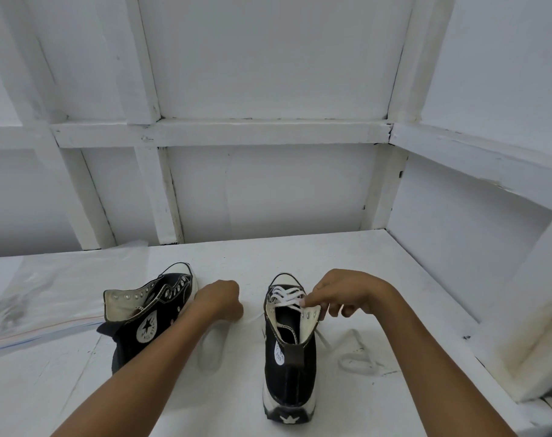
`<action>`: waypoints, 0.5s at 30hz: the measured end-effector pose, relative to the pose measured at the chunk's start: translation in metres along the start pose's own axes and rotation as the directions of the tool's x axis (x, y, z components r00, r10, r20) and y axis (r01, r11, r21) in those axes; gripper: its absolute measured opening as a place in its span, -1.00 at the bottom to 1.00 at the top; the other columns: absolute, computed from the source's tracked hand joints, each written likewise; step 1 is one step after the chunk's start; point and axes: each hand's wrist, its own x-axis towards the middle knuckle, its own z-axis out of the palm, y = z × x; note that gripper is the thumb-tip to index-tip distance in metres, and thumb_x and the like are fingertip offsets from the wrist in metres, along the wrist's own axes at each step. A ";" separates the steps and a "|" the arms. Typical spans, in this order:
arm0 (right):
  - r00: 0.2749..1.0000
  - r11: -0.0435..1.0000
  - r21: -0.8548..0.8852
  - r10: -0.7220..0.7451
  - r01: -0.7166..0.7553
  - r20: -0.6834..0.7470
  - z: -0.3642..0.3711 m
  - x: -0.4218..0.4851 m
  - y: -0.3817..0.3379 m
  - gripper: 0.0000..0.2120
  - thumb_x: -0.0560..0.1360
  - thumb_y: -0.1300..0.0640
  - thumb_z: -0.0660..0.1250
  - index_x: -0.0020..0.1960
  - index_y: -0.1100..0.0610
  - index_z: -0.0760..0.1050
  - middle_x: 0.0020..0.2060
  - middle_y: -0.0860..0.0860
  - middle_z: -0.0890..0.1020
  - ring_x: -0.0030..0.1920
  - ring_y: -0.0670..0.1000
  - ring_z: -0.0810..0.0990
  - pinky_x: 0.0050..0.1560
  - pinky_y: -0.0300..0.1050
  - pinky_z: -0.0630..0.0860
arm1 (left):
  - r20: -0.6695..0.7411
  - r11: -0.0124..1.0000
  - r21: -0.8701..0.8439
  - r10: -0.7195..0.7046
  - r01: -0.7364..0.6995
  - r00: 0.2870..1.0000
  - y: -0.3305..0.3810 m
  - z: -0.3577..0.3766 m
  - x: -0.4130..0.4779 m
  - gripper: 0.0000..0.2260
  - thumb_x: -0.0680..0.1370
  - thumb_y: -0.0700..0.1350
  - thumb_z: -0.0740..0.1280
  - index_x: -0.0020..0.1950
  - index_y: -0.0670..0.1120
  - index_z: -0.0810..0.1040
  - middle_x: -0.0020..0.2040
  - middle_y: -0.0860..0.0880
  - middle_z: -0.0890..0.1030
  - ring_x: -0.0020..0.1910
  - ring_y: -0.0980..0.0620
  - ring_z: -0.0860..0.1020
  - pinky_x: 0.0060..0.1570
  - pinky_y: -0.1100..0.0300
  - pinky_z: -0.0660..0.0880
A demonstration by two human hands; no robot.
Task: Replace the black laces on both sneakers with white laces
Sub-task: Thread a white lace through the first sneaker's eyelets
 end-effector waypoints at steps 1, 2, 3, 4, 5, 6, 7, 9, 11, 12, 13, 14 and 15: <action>1.000 1.000 0.022 -0.001 0.001 0.008 0.000 -0.001 0.000 -0.79 0.45 -0.03 0.48 -0.21 0.12 0.65 -0.38 -0.03 0.65 -0.37 -0.05 0.42 -0.42 -0.27 0.27 | 0.003 1.000 -0.006 0.006 -0.006 1.000 0.001 0.000 0.001 -0.87 0.47 -0.17 0.29 -0.22 -0.09 0.35 -0.19 -0.02 0.46 -0.12 -0.08 0.51 -0.16 0.17 0.43; 1.000 0.999 0.045 0.000 -0.001 0.018 -0.001 -0.002 0.001 -0.79 0.45 -0.02 0.48 -0.18 0.13 0.66 -0.35 0.00 0.67 -0.38 -0.06 0.44 -0.42 -0.28 0.28 | 0.010 1.000 -0.021 0.013 -0.013 1.000 0.003 0.000 0.001 -0.87 0.47 -0.19 0.28 -0.24 -0.09 0.35 -0.18 -0.03 0.48 -0.11 -0.08 0.53 -0.16 0.16 0.45; 1.000 0.998 0.063 0.000 -0.002 0.030 -0.001 -0.004 0.001 -0.79 0.44 -0.02 0.48 -0.15 0.14 0.67 -0.32 0.02 0.69 -0.38 -0.06 0.45 -0.42 -0.28 0.30 | 0.000 0.999 -0.038 0.033 -0.033 0.999 0.004 -0.001 0.002 -0.89 0.47 -0.19 0.27 -0.24 -0.10 0.39 -0.16 -0.04 0.52 -0.09 -0.08 0.55 -0.15 0.16 0.46; 0.999 0.997 0.077 -0.001 -0.002 0.044 -0.001 -0.005 0.002 -0.79 0.44 -0.01 0.48 -0.13 0.15 0.67 -0.30 0.03 0.70 -0.37 -0.07 0.47 -0.41 -0.28 0.31 | -0.019 0.996 -0.070 0.055 -0.056 0.998 0.005 -0.004 0.002 -0.91 0.48 -0.17 0.29 -0.22 -0.11 0.45 -0.13 -0.05 0.56 -0.07 -0.08 0.57 -0.14 0.16 0.47; 0.998 0.996 0.091 -0.004 -0.001 0.056 -0.002 -0.007 0.003 -0.79 0.44 0.00 0.48 -0.11 0.16 0.68 -0.28 0.04 0.70 -0.36 -0.06 0.49 -0.40 -0.28 0.32 | -0.054 0.989 -0.116 0.084 -0.090 0.995 0.005 -0.008 0.003 -0.93 0.50 -0.15 0.31 -0.17 -0.12 0.52 -0.10 -0.06 0.60 -0.06 -0.06 0.59 -0.14 0.17 0.48; 0.998 0.994 0.105 -0.007 0.000 0.065 -0.002 -0.007 0.004 -0.79 0.44 0.01 0.48 -0.09 0.16 0.68 -0.28 0.04 0.70 -0.35 -0.06 0.51 -0.38 -0.27 0.33 | -0.091 0.972 -0.197 0.114 -0.130 0.989 0.007 -0.013 0.002 -0.94 0.50 -0.15 0.34 -0.13 -0.11 0.57 -0.12 -0.04 0.64 -0.09 -0.01 0.60 -0.17 0.20 0.48; 0.998 0.993 0.118 -0.012 0.003 0.070 -0.002 -0.008 0.005 -0.81 0.45 0.03 0.48 -0.11 0.16 0.68 -0.29 0.02 0.69 -0.33 -0.05 0.53 -0.37 -0.27 0.34 | -0.124 0.937 -0.300 0.145 -0.176 0.982 0.008 -0.020 -0.001 -0.97 0.50 -0.16 0.37 -0.13 -0.10 0.60 -0.18 0.00 0.65 -0.15 0.04 0.60 -0.22 0.24 0.48; 0.997 0.989 0.150 -0.025 0.014 0.067 -0.003 -0.009 0.008 -0.88 0.46 0.10 0.46 -0.17 0.15 0.67 -0.35 -0.01 0.67 -0.32 -0.04 0.54 -0.36 -0.26 0.34 | -0.175 0.821 -0.496 0.224 -0.283 0.959 0.014 -0.036 -0.010 -0.93 0.48 -0.22 0.41 -0.17 -0.06 0.62 -0.26 0.00 0.68 -0.26 0.10 0.58 -0.25 0.26 0.47; 0.997 0.984 0.175 -0.039 0.027 0.065 -0.002 -0.010 0.009 -0.89 0.46 0.17 0.45 -0.24 0.14 0.66 -0.37 -0.01 0.65 -0.32 -0.04 0.54 -0.37 -0.26 0.34 | -0.208 0.693 -0.616 0.316 -0.375 0.925 0.020 -0.052 -0.022 -0.92 0.49 -0.25 0.42 -0.15 -0.08 0.64 -0.24 -0.07 0.70 -0.26 0.10 0.57 -0.18 0.20 0.49; 0.997 0.982 0.185 -0.040 0.027 0.064 -0.002 -0.011 0.009 -0.87 0.46 0.19 0.44 -0.26 0.14 0.66 -0.37 -0.01 0.65 -0.33 -0.04 0.54 -0.37 -0.26 0.34 | -0.210 0.650 -0.643 0.360 -0.405 0.909 0.024 -0.060 -0.027 -0.94 0.50 -0.24 0.42 -0.13 -0.10 0.65 -0.21 -0.09 0.70 -0.24 0.11 0.58 -0.15 0.20 0.50; 0.997 0.981 0.191 -0.038 0.024 0.066 -0.002 -0.011 0.009 -0.85 0.47 0.20 0.44 -0.28 0.14 0.65 -0.39 0.00 0.65 -0.33 -0.04 0.54 -0.38 -0.27 0.34 | -0.204 0.627 -0.650 0.401 -0.431 0.893 0.028 -0.066 -0.032 -0.95 0.51 -0.23 0.43 -0.11 -0.10 0.66 -0.20 -0.09 0.70 -0.23 0.12 0.58 -0.13 0.22 0.51; 0.997 0.981 0.194 -0.035 0.021 0.068 -0.002 -0.012 0.009 -0.83 0.47 0.20 0.43 -0.30 0.13 0.65 -0.40 0.00 0.64 -0.34 -0.03 0.54 -0.39 -0.27 0.33 | -0.186 0.622 -0.640 0.445 -0.452 0.876 0.032 -0.072 -0.036 -0.96 0.51 -0.21 0.44 -0.11 -0.09 0.67 -0.20 -0.08 0.70 -0.22 0.13 0.59 -0.11 0.22 0.52; 0.997 0.981 0.196 -0.033 0.019 0.068 -0.002 -0.012 0.009 -0.81 0.47 0.21 0.43 -0.32 0.13 0.65 -0.41 0.00 0.64 -0.34 -0.03 0.54 -0.40 -0.28 0.33 | -0.153 0.627 -0.622 0.489 -0.469 0.858 0.036 -0.076 -0.040 -0.97 0.51 -0.20 0.46 -0.10 -0.08 0.68 -0.21 -0.05 0.70 -0.21 0.13 0.59 -0.10 0.22 0.53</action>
